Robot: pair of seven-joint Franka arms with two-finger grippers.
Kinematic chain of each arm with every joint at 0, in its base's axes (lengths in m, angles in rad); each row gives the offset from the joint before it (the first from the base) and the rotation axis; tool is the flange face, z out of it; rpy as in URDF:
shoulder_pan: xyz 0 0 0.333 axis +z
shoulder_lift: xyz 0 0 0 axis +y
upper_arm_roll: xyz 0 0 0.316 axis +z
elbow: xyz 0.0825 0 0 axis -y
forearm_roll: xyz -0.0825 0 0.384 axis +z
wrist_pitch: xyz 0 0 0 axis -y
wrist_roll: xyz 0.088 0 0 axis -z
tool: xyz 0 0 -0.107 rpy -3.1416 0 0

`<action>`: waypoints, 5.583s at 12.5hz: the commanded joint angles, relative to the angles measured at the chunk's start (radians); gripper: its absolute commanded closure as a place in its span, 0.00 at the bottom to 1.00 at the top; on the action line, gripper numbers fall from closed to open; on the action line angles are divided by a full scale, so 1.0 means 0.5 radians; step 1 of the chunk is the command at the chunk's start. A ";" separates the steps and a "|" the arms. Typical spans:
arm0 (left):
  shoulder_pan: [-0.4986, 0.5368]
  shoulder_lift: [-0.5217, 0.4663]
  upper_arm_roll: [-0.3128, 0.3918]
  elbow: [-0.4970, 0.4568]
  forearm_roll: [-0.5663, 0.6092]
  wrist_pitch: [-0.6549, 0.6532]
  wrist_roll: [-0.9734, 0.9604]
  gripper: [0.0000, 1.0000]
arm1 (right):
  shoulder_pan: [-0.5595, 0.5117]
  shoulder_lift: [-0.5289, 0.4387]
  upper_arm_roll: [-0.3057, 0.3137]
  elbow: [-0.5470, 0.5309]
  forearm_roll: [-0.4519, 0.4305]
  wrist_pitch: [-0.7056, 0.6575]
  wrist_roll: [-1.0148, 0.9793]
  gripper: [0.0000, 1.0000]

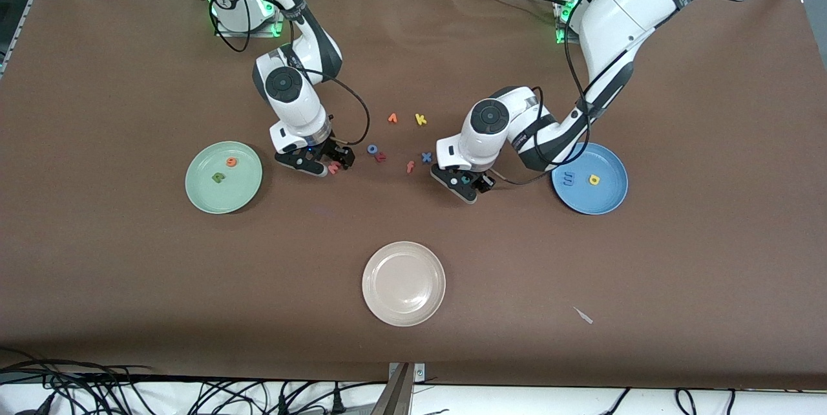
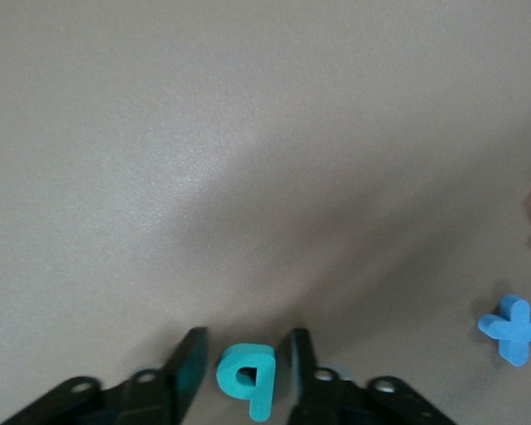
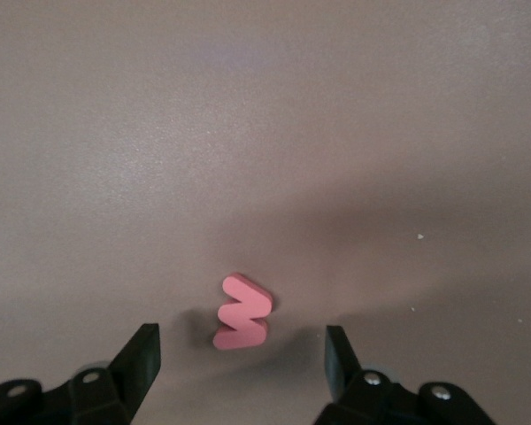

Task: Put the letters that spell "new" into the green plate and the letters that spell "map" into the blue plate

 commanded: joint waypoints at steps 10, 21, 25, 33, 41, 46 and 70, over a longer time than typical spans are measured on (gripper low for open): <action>0.254 -0.369 -0.040 0.009 -0.099 -0.593 0.240 1.00 | 0.028 -0.016 -0.069 -0.011 -0.008 0.050 -0.086 0.94; 1.764 -0.541 -0.840 -0.586 -0.284 -0.821 0.859 0.95 | 0.019 -0.618 -0.751 -0.274 -0.011 -0.685 -1.292 0.91; 1.761 -0.526 -0.828 -0.676 -0.277 -0.547 0.853 0.00 | 0.013 -0.566 -0.797 -0.474 0.005 -0.316 -1.375 0.85; 1.715 -0.541 -1.012 0.013 -0.244 -1.085 0.846 0.00 | 0.007 -0.572 -0.803 -0.398 0.020 -0.362 -1.372 0.24; 1.568 -0.843 -0.968 0.693 -0.555 -1.750 0.859 0.00 | 0.007 -0.606 -0.815 0.503 0.017 -1.493 -1.397 0.14; 0.837 -1.212 0.215 0.742 -1.176 -1.753 0.843 0.00 | 0.230 -0.630 -1.002 0.906 -0.023 -2.033 -1.437 0.14; 0.123 -1.636 1.074 0.349 -1.204 -1.799 0.635 0.00 | -1.027 -0.771 -0.134 1.455 -0.158 -2.654 -1.866 0.00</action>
